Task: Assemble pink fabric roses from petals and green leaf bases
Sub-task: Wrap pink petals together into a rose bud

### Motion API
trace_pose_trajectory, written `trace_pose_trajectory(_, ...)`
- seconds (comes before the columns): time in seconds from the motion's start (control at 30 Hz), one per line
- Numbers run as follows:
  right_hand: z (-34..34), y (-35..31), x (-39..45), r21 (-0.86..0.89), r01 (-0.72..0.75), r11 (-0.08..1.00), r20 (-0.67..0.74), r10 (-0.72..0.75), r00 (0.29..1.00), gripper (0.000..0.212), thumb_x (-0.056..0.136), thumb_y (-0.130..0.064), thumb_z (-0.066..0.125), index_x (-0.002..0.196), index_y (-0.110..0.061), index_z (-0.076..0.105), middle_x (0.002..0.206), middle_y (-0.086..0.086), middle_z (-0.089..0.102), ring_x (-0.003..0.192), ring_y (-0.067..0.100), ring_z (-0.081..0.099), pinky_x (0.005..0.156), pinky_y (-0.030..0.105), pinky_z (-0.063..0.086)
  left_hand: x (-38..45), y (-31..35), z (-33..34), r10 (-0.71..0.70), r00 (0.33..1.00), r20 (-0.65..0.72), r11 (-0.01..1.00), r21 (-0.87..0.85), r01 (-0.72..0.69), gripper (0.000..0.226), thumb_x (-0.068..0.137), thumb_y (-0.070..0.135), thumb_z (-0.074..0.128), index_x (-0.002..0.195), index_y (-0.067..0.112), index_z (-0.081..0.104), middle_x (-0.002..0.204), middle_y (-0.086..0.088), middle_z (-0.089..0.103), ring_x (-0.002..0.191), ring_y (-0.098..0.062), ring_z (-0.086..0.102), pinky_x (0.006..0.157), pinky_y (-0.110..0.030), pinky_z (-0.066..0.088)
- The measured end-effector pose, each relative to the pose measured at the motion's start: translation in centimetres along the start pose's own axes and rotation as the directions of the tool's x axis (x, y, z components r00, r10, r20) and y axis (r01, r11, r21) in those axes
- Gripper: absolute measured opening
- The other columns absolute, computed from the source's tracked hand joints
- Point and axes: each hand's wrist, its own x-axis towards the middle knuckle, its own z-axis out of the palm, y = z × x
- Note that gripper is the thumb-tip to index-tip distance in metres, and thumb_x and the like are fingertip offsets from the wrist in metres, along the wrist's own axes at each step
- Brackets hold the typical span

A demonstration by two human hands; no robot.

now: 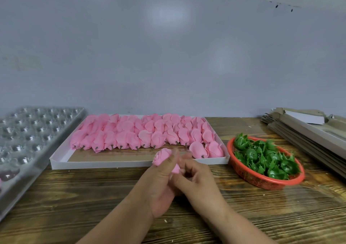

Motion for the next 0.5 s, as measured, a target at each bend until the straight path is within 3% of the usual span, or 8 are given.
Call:
trace_pose_trajectory(0.07,-0.07,-0.09,0.04,0.089,-0.063,0.994,0.046,0.059,0.997,0.020,0.071,-0.026,0.068,0.063,-0.010,0.058,0.064,0.010,0.039,0.064,0.020,0.032,0.062,0.034,0.027,-0.37,0.51,-0.06,-0.008,0.999,0.048,0.997,0.081,0.004,0.026,0.072,0.038,0.075,0.075,0.013,0.079,0.106,-0.009,0.073,0.103,-0.023,0.068,0.083,-0.037,0.057)
trace_pose_trajectory(0.13,-0.27,-0.18,0.15,0.174,-0.139,0.975,0.125,0.118,0.985,0.030,0.068,-0.032,0.071,0.068,-0.005,0.059,0.065,0.011,0.040,0.068,0.023,0.034,0.068,0.037,0.027,-0.67,1.00,-0.17,-0.033,0.996,0.086,0.985,0.169,0.018,0.033,0.065,0.042,0.077,0.080,0.013,0.079,0.113,-0.010,0.067,0.108,-0.025,0.060,0.102,-0.049,0.046)
trace_pose_trajectory(0.2,-0.36,-0.17,0.23,0.182,-0.177,0.967,0.154,0.149,0.977,0.036,0.064,-0.035,0.072,0.072,-0.002,0.060,0.064,0.011,0.044,0.068,0.022,0.038,0.071,0.037,0.030,-0.68,1.10,-0.26,-0.031,0.997,0.076,0.982,0.186,0.016,0.039,0.066,0.042,0.076,0.088,0.010,0.078,0.112,-0.014,0.062,0.105,-0.029,0.051,0.107,-0.054,0.035)
trace_pose_trajectory(0.27,-0.24,-0.06,0.16,0.129,-0.130,0.983,0.127,0.114,0.985,0.028,0.067,-0.030,0.070,0.070,-0.004,0.060,0.064,0.011,0.045,0.066,0.020,0.038,0.067,0.034,0.030,-0.69,0.94,0.05,-0.009,1.000,0.030,0.990,0.143,0.005,0.028,0.074,0.039,0.070,0.073,0.012,0.078,0.108,-0.008,0.070,0.104,-0.026,0.063,0.102,-0.050,0.045)
trace_pose_trajectory(0.33,-0.03,-0.09,0.03,0.011,-0.024,1.000,0.076,0.024,0.997,0.013,0.071,-0.024,0.068,0.062,-0.019,0.059,0.060,0.004,0.044,0.061,0.015,0.038,0.059,0.029,0.031,-0.52,0.59,0.29,0.007,1.000,-0.029,0.998,0.062,-0.005,0.030,0.073,0.037,0.064,0.055,0.015,0.071,0.104,-0.005,0.074,0.099,-0.023,0.069,0.084,-0.039,0.056)
trace_pose_trajectory(0.4,-0.10,-0.11,-0.01,-0.054,0.024,0.998,0.044,-0.021,0.999,0.017,0.072,-0.023,0.066,0.057,-0.021,0.057,0.057,0.000,0.042,0.057,0.013,0.036,0.056,0.028,0.030,-0.36,0.29,0.27,0.020,0.998,-0.061,0.999,0.038,-0.017,0.029,0.071,0.037,0.064,0.051,0.015,0.067,0.105,-0.006,0.073,0.099,-0.023,0.070,0.075,-0.035,0.057)
trace_pose_trajectory(0.5,-0.32,-0.16,-0.01,0.052,-0.009,0.999,0.057,0.006,0.998,0.027,0.074,-0.023,0.065,0.061,-0.004,0.051,0.060,0.009,0.036,0.060,0.018,0.031,0.057,0.030,0.027,-0.61,0.60,0.14,-0.004,0.998,0.061,0.993,0.118,-0.003,0.030,0.072,0.046,0.072,0.060,0.019,0.073,0.104,-0.003,0.074,0.100,-0.022,0.069,0.089,-0.042,0.054)
